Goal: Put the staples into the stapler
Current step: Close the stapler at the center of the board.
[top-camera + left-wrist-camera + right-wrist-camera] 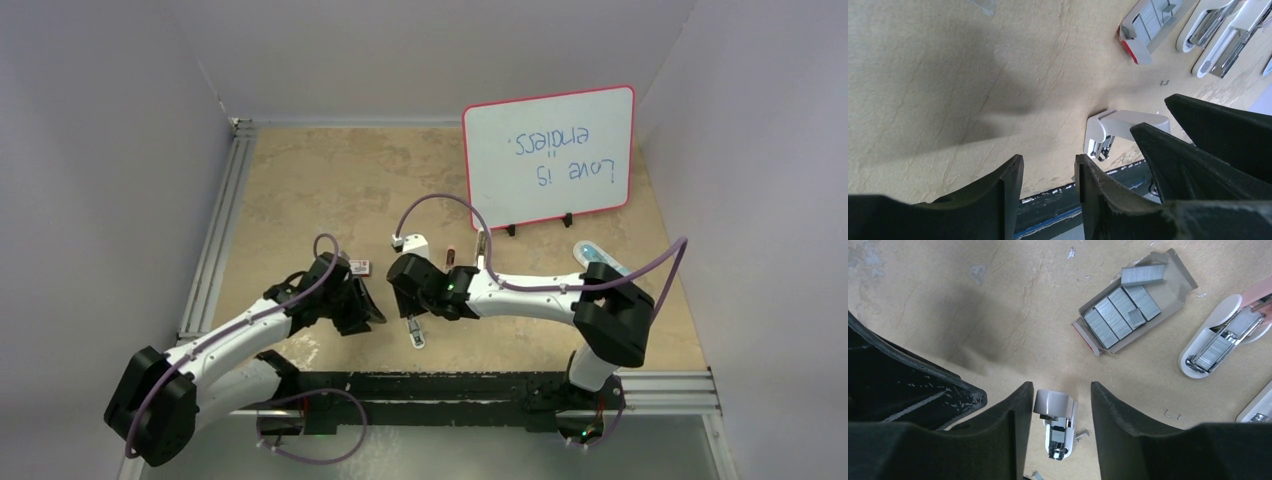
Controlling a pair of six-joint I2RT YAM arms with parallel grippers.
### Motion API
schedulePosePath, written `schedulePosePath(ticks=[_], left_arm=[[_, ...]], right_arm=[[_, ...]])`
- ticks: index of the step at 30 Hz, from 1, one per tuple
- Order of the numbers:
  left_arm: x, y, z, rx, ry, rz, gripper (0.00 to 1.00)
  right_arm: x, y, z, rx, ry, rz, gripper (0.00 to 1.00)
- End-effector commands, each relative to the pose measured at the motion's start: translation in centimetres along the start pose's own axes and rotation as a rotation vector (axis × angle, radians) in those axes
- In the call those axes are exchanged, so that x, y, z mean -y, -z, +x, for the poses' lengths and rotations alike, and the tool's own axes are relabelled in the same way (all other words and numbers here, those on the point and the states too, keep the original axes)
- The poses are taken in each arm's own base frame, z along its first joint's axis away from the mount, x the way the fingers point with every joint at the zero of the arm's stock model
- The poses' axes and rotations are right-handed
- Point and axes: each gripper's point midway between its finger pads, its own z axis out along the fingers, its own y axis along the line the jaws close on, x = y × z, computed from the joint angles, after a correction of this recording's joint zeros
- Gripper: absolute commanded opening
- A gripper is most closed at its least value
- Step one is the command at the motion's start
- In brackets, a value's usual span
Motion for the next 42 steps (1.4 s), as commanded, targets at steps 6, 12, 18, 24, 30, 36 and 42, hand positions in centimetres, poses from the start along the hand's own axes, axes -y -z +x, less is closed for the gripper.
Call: schedulePosePath(ticks=[6, 12, 18, 24, 30, 36, 42], left_arm=[[2.2, -1.2, 1.5, -0.101, -0.021, 0.170, 0.43], [3.4, -2.5, 2.7, -0.193, -0.075, 0.273, 0.42], [4.6, -3.7, 2.8, -0.229, -0.101, 0.343, 0.29], [4.6, -4.4, 2.8, -0.249, -0.105, 0.341, 0.21], [3.3, -5.0, 2.7, -0.242, -0.081, 0.263, 0.15], [3.4, -5.6, 3.1, -0.251, -0.090, 0.255, 0.14], [2.9, -6.5, 3.6, -0.264, -0.093, 0.220, 0.16]], right_arm=[[-0.6, 0.0, 0.1, -0.008, -0.003, -0.012, 0.30], [-0.4, 0.5, -1.7, 0.059, -0.058, 0.011, 0.28], [-0.4, 0.0, -2.3, 0.075, -0.100, 0.038, 0.28], [-0.3, -0.1, -2.7, 0.084, -0.117, 0.049, 0.28], [-0.2, 0.0, -3.1, 0.095, -0.136, 0.050, 0.28], [-0.5, -0.2, -2.9, 0.084, -0.144, 0.038, 0.27], [-0.7, -0.3, -2.5, 0.072, -0.158, 0.027, 0.26]])
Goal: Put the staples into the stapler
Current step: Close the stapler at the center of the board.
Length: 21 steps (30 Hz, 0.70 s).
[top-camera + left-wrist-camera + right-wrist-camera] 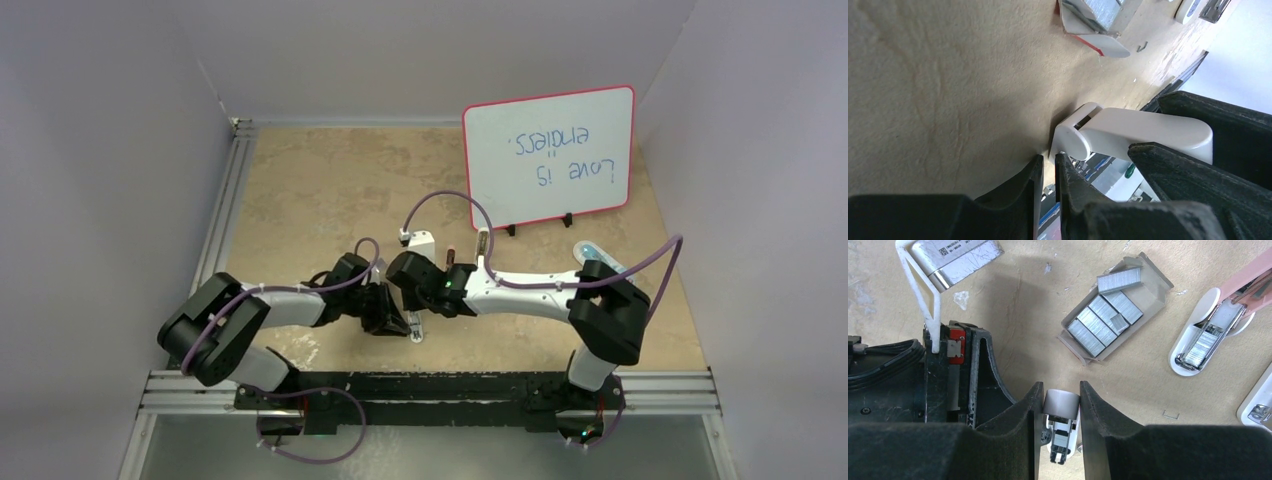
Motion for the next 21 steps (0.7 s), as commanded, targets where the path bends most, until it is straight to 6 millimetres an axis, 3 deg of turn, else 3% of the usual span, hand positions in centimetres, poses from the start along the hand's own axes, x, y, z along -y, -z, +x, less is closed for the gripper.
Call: schedulePosePath(ticks=[1, 8, 21], left_arm=[[-0.5, -0.8, -0.6, 0.025, -0.026, -0.033, 0.16], [-2.3, -1.1, -0.6, 0.030, 0.023, -0.118, 0.14], [-3.6, -1.6, -1.1, 0.040, 0.061, -0.194, 0.17]], right_arm=[[-1.5, 0.6, -1.7, 0.041, -0.063, -0.042, 0.26], [-1.2, 0.5, -0.8, 0.018, -0.067, -0.042, 0.24], [-0.3, 1.8, 3.5, -0.063, -0.011, -0.021, 0.23]])
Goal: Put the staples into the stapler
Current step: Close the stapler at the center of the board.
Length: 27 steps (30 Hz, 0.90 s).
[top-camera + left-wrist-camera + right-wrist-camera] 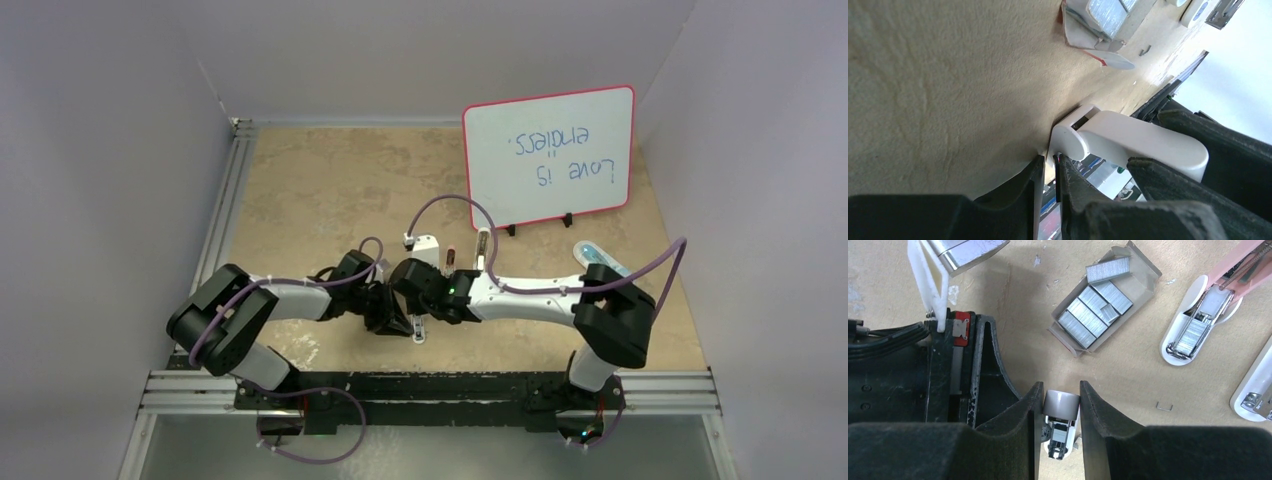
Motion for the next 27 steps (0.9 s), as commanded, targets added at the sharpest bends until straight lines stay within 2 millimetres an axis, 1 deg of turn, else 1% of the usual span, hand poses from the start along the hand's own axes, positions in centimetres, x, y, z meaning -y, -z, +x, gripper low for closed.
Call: schedulePosePath(ticks=[1, 6, 15, 19, 27], left_arm=[[-3.8, -0.9, -1.2, 0.076, 0.031, -0.167, 0.16], [-4.4, -1.3, -1.2, 0.070, 0.037, -0.187, 0.13], [-5.0, -1.4, -1.5, 0.083, 0.043, -0.209, 0.11], [-5.0, -1.4, -1.6, 0.087, 0.043, -0.214, 0.11], [-5.2, -1.5, -1.7, 0.093, 0.043, -0.223, 0.11]], right_arm=[[-1.0, 1.7, 2.8, -0.069, 0.005, -0.036, 0.23], [-1.4, 2.1, 4.6, -0.103, 0.035, -0.039, 0.22], [-0.7, 3.0, 6.9, -0.150, 0.025, -0.022, 0.20], [-0.5, 2.9, 8.0, -0.173, 0.033, -0.026, 0.19], [-0.4, 2.9, 9.4, -0.202, 0.055, -0.012, 0.17]])
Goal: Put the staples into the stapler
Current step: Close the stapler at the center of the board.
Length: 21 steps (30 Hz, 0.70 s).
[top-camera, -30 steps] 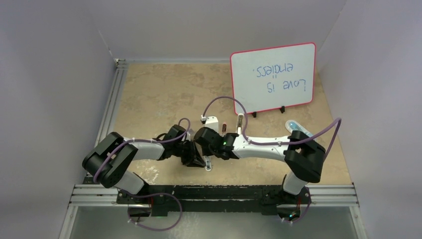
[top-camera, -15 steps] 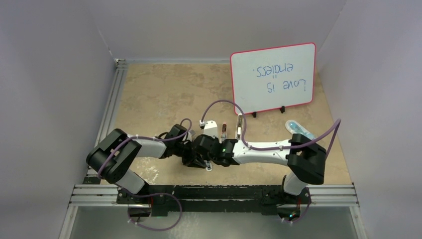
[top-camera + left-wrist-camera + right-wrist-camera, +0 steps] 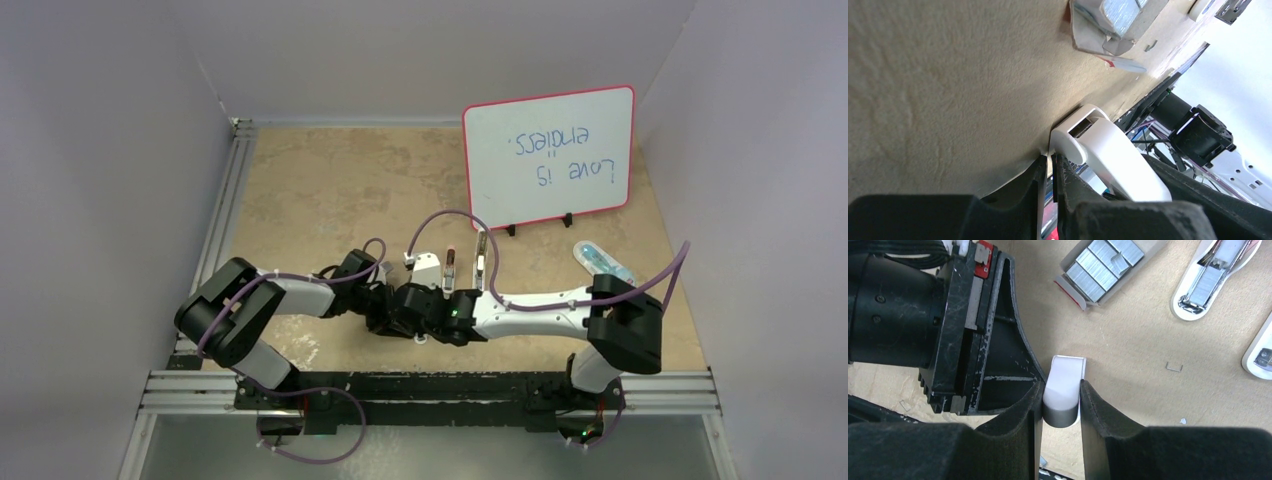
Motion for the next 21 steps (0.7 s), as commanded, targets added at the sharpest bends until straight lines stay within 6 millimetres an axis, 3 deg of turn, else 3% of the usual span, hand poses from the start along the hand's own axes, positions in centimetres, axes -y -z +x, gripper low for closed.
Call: schedulePosePath(ticks=[1, 9, 21], left_arm=[[-5.0, -1.0, -2.4, 0.154, 0.020, -0.214, 0.11], [-5.2, -1.1, -2.6, 0.154, 0.020, -0.221, 0.10], [-5.4, -1.1, -2.6, 0.155, 0.015, -0.230, 0.11]], right_arm=[[0.1, 0.7, 6.3, -0.218, 0.022, -0.014, 0.17], [0.0, 0.6, 7.2, -0.230, 0.025, 0.006, 0.17], [-0.6, 1.3, 6.0, -0.204, -0.005, 0.013, 0.18]])
